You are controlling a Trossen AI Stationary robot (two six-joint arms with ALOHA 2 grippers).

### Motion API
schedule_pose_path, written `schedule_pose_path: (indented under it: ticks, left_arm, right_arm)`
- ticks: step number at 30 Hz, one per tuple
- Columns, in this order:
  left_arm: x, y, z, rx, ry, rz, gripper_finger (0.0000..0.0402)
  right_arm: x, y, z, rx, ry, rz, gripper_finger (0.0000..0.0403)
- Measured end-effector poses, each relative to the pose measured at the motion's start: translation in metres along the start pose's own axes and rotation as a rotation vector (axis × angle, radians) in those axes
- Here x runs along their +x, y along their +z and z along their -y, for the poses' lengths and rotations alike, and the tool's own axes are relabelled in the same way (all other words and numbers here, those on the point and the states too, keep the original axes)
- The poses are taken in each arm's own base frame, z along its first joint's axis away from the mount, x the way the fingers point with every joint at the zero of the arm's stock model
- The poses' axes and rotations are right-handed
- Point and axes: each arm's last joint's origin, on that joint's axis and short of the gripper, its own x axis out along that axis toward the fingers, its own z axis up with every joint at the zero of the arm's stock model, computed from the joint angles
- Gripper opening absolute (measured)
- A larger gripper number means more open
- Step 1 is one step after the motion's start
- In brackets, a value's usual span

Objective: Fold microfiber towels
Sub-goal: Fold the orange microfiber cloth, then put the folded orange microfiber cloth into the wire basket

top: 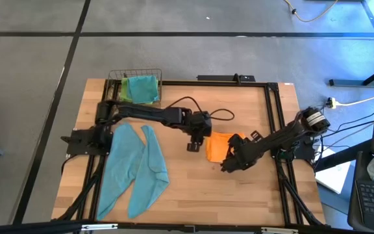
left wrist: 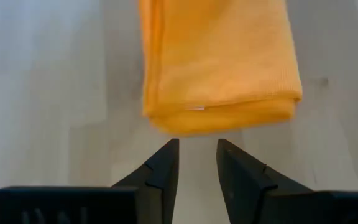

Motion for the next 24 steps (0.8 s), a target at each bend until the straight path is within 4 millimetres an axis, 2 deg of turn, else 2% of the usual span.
schedule_pose_path:
  ticks: [5, 10, 16, 20, 24]
  left_arm:
    - [-0.034, -0.002, -0.006, -0.098, 0.001, -0.027, 0.0098]
    - [-0.069, 0.003, -0.005, -0.161, -0.009, 0.038, 0.0099]
    - [-0.114, 0.003, -0.001, -0.158, 0.032, 0.084, 0.0095]
    - [-0.135, 0.0, -0.002, -0.161, 0.043, 0.105, 0.0095]
    - [-0.145, 0.0, -0.001, -0.174, 0.045, 0.13, 0.0095]
  right_arm:
    - [-0.005, 0.005, 0.006, -0.064, 0.053, 0.005, 0.0111]
    - [-0.012, 0.01, 0.017, -0.042, 0.085, 0.013, 0.0176]
    - [-0.032, 0.024, 0.049, 0.017, 0.171, 0.094, 0.0254]
    - [-0.042, 0.033, 0.077, 0.125, 0.217, 0.162, 0.0277]
    - [-0.036, 0.046, 0.093, 0.235, 0.26, 0.129, 0.0279]
